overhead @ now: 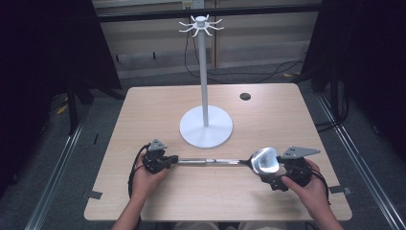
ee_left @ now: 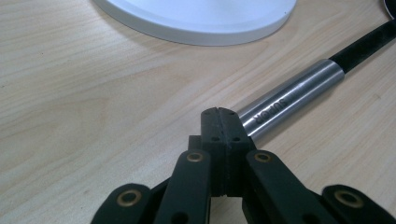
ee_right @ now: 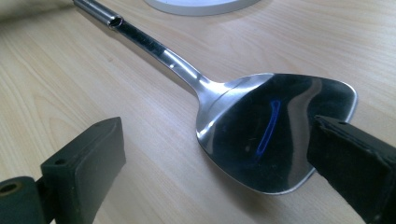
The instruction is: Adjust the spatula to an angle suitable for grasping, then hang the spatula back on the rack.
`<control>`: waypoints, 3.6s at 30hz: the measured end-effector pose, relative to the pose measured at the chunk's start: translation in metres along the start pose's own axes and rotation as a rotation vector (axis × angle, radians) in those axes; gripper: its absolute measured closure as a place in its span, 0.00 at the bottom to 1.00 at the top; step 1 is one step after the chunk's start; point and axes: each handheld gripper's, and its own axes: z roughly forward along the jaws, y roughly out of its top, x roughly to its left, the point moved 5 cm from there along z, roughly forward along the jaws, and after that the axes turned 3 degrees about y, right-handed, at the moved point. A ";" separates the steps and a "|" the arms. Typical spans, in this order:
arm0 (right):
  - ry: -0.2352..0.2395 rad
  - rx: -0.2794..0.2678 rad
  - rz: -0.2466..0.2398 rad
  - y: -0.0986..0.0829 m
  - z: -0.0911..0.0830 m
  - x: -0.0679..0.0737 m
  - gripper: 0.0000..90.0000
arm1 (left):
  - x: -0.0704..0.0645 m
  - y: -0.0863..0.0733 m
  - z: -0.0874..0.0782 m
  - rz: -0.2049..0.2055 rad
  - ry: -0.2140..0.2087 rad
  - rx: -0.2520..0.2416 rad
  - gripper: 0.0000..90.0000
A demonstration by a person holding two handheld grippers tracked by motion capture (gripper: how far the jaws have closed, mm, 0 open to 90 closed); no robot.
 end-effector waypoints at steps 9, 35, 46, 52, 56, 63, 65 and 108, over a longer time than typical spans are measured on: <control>0.008 0.003 -0.010 0.003 0.001 0.003 0.04 | -0.002 0.004 0.005 -0.001 0.004 -0.010 1.00; 0.044 0.050 -0.072 0.020 0.015 0.013 0.04 | 0.005 0.009 -0.003 -0.068 0.019 -0.059 0.81; 0.083 0.110 -0.124 0.040 0.045 0.013 0.04 | 0.003 0.001 -0.013 -0.060 0.031 -0.062 0.58; 0.089 0.154 -0.152 0.045 0.059 0.014 0.04 | 0.001 -0.006 -0.012 -0.059 0.048 -0.031 0.43; 0.104 0.206 -0.190 0.048 0.072 0.016 0.04 | -0.001 -0.008 -0.013 -0.050 0.043 -0.024 0.37; 0.129 0.258 -0.255 0.057 0.090 0.022 0.07 | -0.005 -0.009 -0.016 -0.029 0.051 -0.022 0.31; 0.127 0.271 -0.261 0.059 0.093 0.022 0.08 | -0.005 -0.009 -0.017 -0.030 0.053 -0.024 0.29; 0.216 0.444 -0.395 0.061 0.116 0.045 0.85 | 0.004 -0.010 -0.023 -0.068 0.061 -0.056 0.24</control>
